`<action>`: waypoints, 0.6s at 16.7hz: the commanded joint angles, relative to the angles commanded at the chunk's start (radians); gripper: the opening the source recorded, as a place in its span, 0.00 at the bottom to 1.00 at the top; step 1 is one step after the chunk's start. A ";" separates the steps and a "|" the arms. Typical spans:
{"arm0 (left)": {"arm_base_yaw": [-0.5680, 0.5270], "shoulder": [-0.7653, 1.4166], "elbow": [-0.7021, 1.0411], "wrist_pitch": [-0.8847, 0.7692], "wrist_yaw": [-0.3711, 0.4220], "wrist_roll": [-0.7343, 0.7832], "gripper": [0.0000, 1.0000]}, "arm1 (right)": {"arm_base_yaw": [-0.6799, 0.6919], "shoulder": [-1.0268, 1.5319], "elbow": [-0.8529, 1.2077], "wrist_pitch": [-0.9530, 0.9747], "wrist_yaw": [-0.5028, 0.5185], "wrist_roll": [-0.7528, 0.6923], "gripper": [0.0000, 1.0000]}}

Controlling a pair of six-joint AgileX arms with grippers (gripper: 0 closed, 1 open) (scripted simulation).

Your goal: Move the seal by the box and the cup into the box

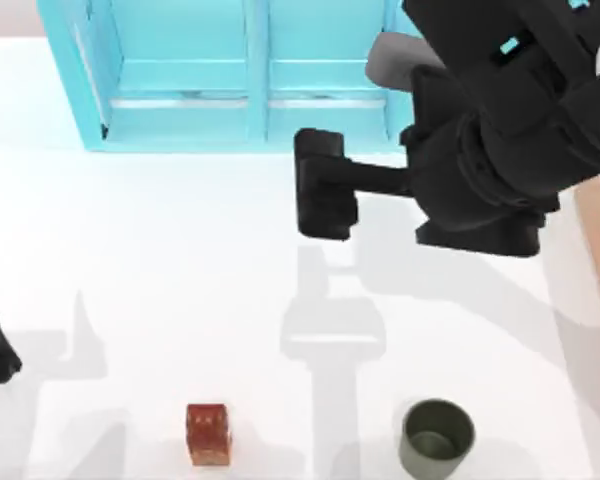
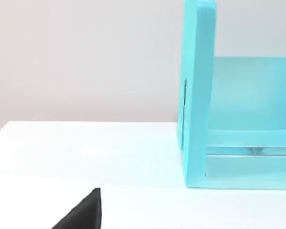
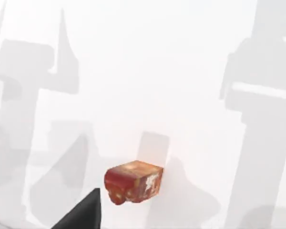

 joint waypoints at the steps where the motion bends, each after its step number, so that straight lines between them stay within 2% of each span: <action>1: 0.000 0.000 0.000 0.000 0.000 0.000 1.00 | 0.035 0.087 0.075 -0.049 0.007 0.044 1.00; 6: 0.000 0.000 0.000 0.000 0.000 0.000 1.00 | 0.183 0.479 0.404 -0.262 0.048 0.247 1.00; 10: 0.000 0.000 0.000 0.000 0.000 0.000 1.00 | 0.267 0.702 0.585 -0.377 0.075 0.367 1.00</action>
